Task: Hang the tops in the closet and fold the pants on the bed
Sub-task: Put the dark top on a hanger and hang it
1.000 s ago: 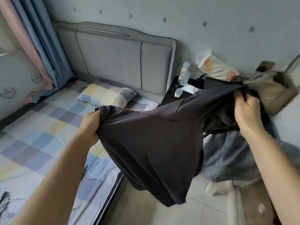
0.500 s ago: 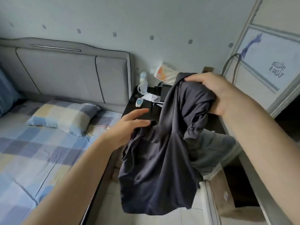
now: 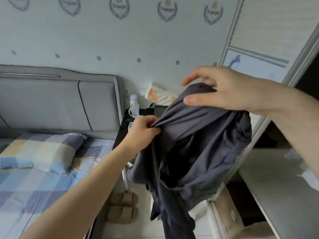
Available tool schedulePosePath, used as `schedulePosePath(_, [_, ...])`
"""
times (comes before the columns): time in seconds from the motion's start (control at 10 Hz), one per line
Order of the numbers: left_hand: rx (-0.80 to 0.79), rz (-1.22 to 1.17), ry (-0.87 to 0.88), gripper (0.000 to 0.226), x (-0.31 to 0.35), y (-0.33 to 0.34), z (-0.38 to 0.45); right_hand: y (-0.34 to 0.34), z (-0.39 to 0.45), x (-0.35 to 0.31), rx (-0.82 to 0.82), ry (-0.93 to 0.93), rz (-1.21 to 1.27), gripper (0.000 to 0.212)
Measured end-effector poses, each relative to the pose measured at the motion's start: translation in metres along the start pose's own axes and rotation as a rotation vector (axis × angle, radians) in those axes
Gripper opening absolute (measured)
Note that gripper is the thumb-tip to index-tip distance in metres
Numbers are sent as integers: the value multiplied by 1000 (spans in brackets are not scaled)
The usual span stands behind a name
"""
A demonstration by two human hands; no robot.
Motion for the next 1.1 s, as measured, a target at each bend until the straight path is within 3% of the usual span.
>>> schedulePosePath(0.1, [-39,-90,-36,9,6,-2,14,21,-7,14,-96,-23,-524,65])
schedulePosePath(0.2, [-174,-39,-6,27,14,5,17,22,-2,55,-110,60,-1008,35])
schedulePosePath(0.3, [-286,-60,-26,55,11,13,15,-16,7,75,204,172,-848,16])
schedulePosePath(0.4, [-304,-336,-140,27,6,13,15,-17,7,111,266,358,500,23])
schedulePosePath(0.5, [-285,-447,-158,22,12,15,21,24,-3,124,42,485,1034,26])
schedulePosePath(0.6, [-369,-555,-169,23,34,38,13,29,-7,113,-130,369,797,23])
schedulePosePath(0.7, [-442,63,124,48,68,61,2,23,-17,94,-272,223,491,25])
schedulePosePath(0.8, [-336,378,428,45,105,78,-4,32,-35,91,-306,61,-34,25])
schedulePosePath(0.9, [-260,193,504,26,130,89,-2,56,-57,109,-410,56,5,11])
schedulePosePath(1.0, [-278,98,507,38,141,109,-4,53,-73,133,-367,143,504,28])
schedulePosePath(1.1, [-336,-139,360,32,140,138,-3,50,-98,152,-372,239,972,40])
Point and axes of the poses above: each hand's wrist, its own z-axis towards the middle knuckle, its own y-axis out of the palm, x = y × z, the point moved 9 cm from there along z, towards the middle knuckle, and after that the axes turned 3 degrees about y, right-handed, at the moved point
